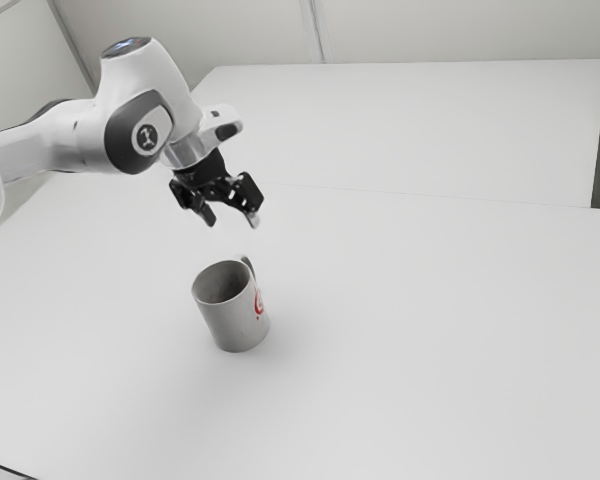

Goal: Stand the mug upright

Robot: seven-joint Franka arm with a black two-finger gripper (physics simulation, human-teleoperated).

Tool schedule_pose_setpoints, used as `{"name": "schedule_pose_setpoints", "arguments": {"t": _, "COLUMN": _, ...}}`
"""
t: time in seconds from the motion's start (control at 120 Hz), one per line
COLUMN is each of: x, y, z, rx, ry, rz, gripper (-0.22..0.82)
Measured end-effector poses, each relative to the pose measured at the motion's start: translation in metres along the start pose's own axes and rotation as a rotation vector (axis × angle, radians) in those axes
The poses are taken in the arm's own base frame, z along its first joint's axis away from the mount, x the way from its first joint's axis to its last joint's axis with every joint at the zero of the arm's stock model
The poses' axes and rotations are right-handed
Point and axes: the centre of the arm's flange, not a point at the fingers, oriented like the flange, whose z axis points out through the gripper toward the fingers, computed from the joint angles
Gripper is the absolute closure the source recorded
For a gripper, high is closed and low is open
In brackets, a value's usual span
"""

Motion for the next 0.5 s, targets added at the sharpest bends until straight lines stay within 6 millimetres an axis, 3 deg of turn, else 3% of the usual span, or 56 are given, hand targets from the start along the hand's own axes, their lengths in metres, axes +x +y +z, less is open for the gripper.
{"name": "schedule_pose_setpoints", "arguments": {"t": 0.108, "x": 0.009, "y": -0.002, "z": -0.010, "rx": 0.002, "ry": -0.026, "rz": -0.002, "gripper": 0.03}}
{"name": "schedule_pose_setpoints", "arguments": {"t": 0.292, "x": 0.025, "y": 0.002, "z": -0.043, "rx": 0.006, "ry": -0.045, "rz": 0.007, "gripper": 0.02}}
{"name": "schedule_pose_setpoints", "arguments": {"t": 0.5, "x": 0.029, "y": 0.004, "z": -0.081, "rx": 0.032, "ry": -0.055, "rz": 0.021, "gripper": 0.02}}
